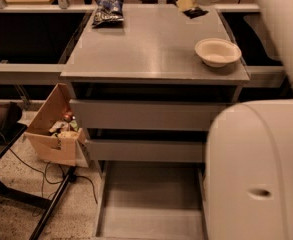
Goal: Place rxbar chocolate into bottom drawer
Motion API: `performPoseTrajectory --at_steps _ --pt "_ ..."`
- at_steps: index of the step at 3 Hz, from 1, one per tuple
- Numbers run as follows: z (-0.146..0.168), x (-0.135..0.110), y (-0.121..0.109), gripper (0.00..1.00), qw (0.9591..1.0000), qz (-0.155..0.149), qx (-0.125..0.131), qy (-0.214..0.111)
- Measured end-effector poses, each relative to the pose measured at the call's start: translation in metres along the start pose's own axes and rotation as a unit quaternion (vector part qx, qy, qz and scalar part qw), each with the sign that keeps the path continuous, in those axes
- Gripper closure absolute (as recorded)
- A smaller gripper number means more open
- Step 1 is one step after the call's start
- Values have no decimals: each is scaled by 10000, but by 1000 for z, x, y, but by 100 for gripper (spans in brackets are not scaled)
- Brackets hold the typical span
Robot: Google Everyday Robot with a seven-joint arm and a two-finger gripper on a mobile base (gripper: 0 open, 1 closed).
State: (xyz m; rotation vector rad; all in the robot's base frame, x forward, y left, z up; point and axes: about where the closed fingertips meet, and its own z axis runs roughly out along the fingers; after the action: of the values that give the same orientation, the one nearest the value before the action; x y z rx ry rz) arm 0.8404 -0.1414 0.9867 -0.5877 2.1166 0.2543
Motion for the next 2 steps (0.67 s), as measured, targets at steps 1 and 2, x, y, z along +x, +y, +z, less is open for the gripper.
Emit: performPoseTrajectory --at_steps 1,2 --pt "-91 -5 -16 100 9986 144 252 -431" --pt "-219 15 -21 100 9939 79 881 -652"
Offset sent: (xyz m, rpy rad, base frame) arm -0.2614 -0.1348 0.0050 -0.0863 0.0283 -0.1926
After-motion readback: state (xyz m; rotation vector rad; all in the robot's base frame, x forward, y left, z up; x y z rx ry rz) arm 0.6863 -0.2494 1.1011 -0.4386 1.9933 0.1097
